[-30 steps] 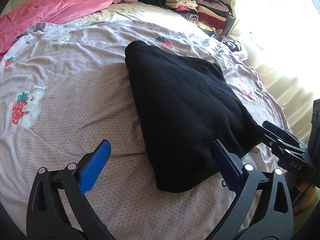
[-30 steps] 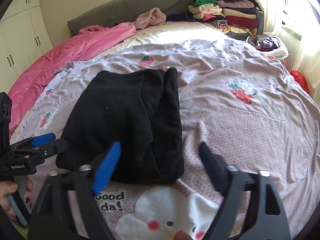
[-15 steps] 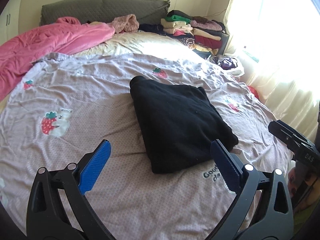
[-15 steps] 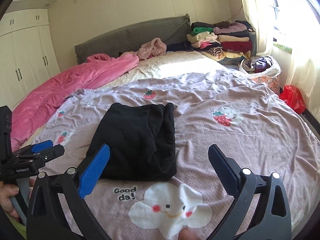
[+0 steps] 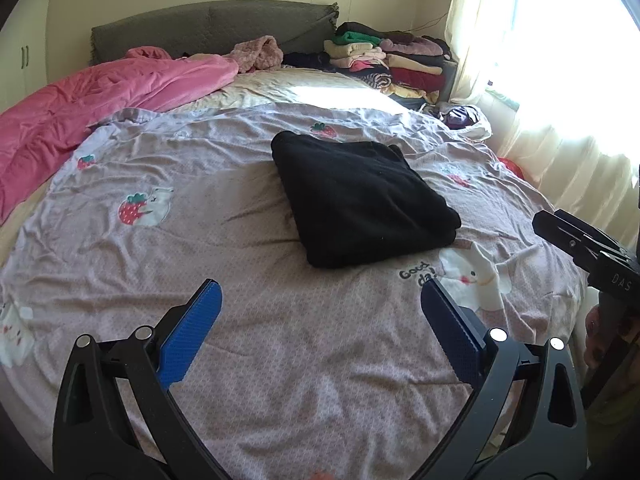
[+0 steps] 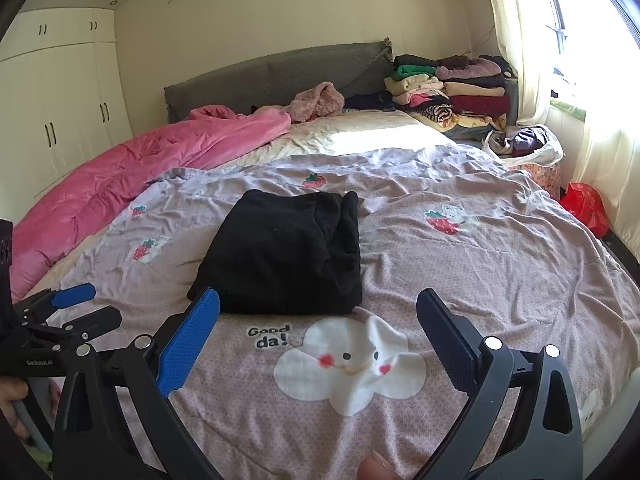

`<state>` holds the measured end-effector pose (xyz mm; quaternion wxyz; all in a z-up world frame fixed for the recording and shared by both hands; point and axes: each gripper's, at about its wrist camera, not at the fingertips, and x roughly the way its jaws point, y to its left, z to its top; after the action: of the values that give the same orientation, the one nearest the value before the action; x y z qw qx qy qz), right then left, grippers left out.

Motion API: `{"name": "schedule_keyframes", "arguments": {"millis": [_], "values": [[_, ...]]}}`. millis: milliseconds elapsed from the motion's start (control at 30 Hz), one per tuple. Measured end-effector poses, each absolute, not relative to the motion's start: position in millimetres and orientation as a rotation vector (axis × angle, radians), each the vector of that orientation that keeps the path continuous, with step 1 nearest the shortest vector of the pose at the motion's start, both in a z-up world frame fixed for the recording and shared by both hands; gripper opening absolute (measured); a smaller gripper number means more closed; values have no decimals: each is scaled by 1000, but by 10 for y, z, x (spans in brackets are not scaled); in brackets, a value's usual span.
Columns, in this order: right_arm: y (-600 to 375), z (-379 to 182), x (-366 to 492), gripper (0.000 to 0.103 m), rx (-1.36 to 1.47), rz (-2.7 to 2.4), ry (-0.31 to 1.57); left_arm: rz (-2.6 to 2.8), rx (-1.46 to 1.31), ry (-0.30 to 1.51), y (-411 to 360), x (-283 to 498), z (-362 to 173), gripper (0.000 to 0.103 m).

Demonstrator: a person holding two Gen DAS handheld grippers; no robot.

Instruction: Fold small clothes

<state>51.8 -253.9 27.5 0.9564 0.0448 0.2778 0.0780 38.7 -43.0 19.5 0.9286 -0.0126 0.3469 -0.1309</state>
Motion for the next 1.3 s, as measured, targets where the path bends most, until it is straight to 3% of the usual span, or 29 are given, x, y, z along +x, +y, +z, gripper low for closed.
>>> {"name": "schedule_keyframes", "arguments": {"millis": [367, 1300], "values": [[-2492, -163, 411, 98, 105, 164, 682, -216, -72, 843, -335, 378, -154, 94], [-2503, -101, 404, 98, 93, 178, 677, -186, -66, 840, -341, 326, -85, 94]]}}
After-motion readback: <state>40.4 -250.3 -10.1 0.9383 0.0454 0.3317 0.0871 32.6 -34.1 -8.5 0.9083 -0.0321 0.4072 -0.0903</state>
